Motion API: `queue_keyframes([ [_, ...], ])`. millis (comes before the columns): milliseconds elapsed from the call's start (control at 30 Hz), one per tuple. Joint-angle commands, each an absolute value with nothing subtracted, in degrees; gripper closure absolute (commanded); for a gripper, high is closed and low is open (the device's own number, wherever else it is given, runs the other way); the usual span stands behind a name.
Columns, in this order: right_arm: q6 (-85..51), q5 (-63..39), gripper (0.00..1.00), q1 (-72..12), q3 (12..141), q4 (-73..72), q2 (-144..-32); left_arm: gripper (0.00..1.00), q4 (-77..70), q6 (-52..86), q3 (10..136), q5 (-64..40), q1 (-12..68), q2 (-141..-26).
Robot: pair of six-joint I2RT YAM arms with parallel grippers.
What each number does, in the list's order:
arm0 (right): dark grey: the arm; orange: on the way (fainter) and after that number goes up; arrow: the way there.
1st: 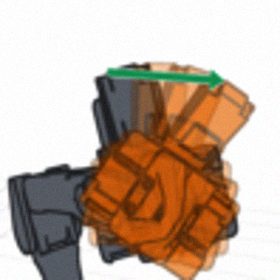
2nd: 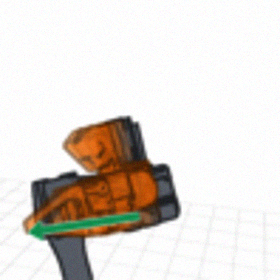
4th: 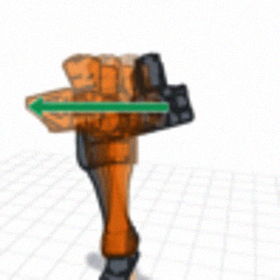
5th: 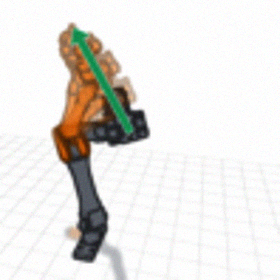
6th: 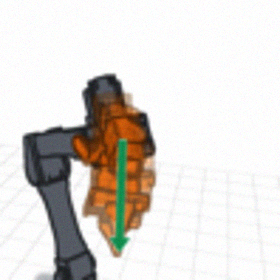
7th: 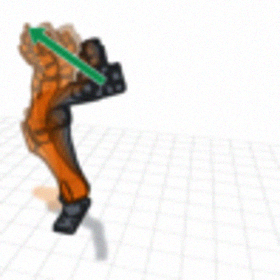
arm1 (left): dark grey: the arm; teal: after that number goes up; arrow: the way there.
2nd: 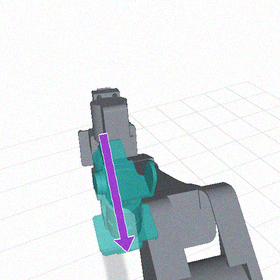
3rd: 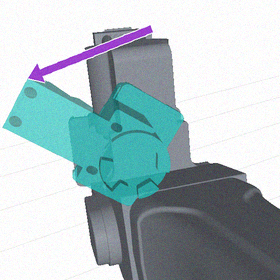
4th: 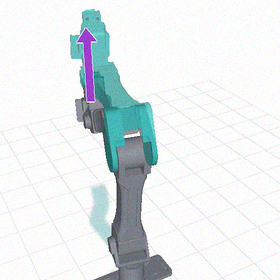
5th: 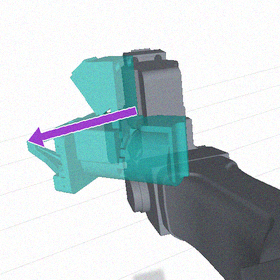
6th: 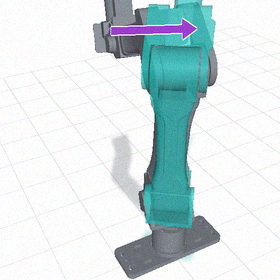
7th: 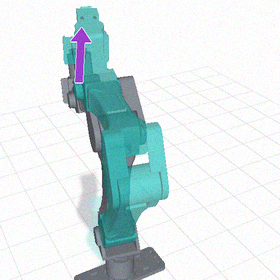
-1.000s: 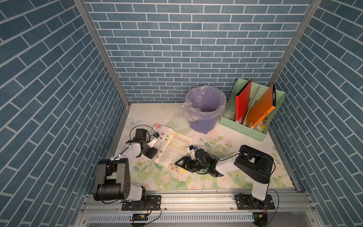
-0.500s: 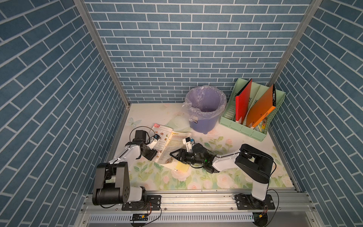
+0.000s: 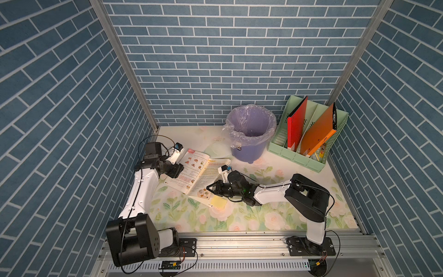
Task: Peel off the used sticky note
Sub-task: Turn the page of the book at the center of the board.
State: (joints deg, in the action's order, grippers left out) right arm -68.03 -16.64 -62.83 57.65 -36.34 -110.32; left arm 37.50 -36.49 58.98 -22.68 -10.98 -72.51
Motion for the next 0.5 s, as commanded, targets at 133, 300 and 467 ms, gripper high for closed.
queue_keyframes([
  [133,-51.44,-11.26,1.0,-64.61,73.62,-12.86,-110.51,0.34,44.37,-39.86,60.42,-27.6,-18.64,-72.5],
  [300,-42.56,-7.69,1.0,-64.54,80.42,4.36,-108.51,0.34,45.31,-41.16,60.05,-27.42,-20.26,-72.64],
  [467,-35.9,-6.5,1.0,-63.26,76.81,17.08,-101.34,0.34,44.8,-41.05,59.88,-27.5,-20.25,-72.69],
])
